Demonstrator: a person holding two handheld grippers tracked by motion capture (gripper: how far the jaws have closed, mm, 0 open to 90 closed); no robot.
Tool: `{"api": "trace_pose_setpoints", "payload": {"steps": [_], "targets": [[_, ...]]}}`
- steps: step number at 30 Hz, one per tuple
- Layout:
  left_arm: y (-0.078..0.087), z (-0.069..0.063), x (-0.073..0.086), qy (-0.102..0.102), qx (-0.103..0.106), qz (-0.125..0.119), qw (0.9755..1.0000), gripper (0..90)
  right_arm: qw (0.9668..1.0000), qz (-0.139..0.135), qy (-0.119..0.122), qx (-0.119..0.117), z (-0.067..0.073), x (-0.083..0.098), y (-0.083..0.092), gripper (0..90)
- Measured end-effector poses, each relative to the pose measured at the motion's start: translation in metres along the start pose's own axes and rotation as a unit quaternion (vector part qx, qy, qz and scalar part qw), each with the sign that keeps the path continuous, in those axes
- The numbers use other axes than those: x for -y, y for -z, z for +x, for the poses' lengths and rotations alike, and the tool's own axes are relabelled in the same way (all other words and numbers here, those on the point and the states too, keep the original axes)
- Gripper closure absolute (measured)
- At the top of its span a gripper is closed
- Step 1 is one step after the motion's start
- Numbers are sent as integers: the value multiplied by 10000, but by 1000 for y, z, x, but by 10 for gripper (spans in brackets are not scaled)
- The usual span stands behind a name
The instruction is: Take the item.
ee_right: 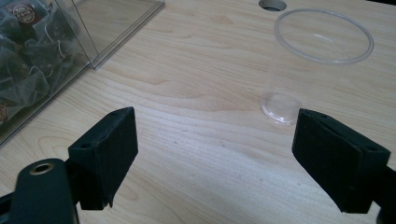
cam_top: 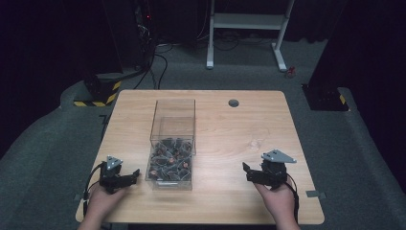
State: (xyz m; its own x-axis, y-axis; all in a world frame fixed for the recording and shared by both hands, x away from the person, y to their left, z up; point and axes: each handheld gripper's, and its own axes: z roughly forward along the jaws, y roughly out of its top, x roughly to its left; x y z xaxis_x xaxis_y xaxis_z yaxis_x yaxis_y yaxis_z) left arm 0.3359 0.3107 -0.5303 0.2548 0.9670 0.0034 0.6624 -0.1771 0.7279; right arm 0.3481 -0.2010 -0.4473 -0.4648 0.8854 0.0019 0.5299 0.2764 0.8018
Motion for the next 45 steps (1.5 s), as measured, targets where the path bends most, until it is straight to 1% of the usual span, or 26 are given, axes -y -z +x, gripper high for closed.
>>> {"api": "trace_pose_setpoints", "payload": {"steps": [8,9,10,13,15,22,23,26,27,32,35,37,38,39,45], "targets": [[0,0,0,0,0,0,10000,116,10000,-61,54,-16,2,-7,2,146],[0,0,0,2,1,0,10000,116,10000,-58,28,-22,3,-8,2,145],[0,0,0,-1,1,1,10000,116,9999,-83,80,-40,4,-10,2,146],[0,0,0,2,1,0,10000,116,9999,-76,48,-60,7,-13,2,146],[0,0,0,2,1,1,10000,116,9999,-94,98,-72,8,-15,2,145],[0,0,0,0,-1,1,10000,116,9998,-115,110,-122,12,-20,1,146],[0,0,0,0,0,1,10000,116,9997,-118,143,-144,13,-21,0,145],[0,0,0,-1,0,2,10000,116,9997,-123,131,-174,15,-23,0,146],[0,0,0,2,1,1,10000,116,9996,-133,167,-193,16,-24,0,146],[0,0,0,2,1,1,10000,116,9995,-144,161,-238,20,-27,-1,148],[0,0,0,3,1,0,10000,116,9993,-172,203,-279,21,-29,-1,150],[0,0,0,3,1,2,10000,116,9993,-157,161,-290,23,-29,-1,151],[0,0,0,3,2,1,10000,116,9991,-183,222,-297,23,-30,-1,152],[0,0,0,3,1,1,10000,116,9991,-185,199,-312,24,-31,-1,152],[0,0,0,1,2,1,10000,116,9987,-207,272,-387,30,-38,-3,155]]}}
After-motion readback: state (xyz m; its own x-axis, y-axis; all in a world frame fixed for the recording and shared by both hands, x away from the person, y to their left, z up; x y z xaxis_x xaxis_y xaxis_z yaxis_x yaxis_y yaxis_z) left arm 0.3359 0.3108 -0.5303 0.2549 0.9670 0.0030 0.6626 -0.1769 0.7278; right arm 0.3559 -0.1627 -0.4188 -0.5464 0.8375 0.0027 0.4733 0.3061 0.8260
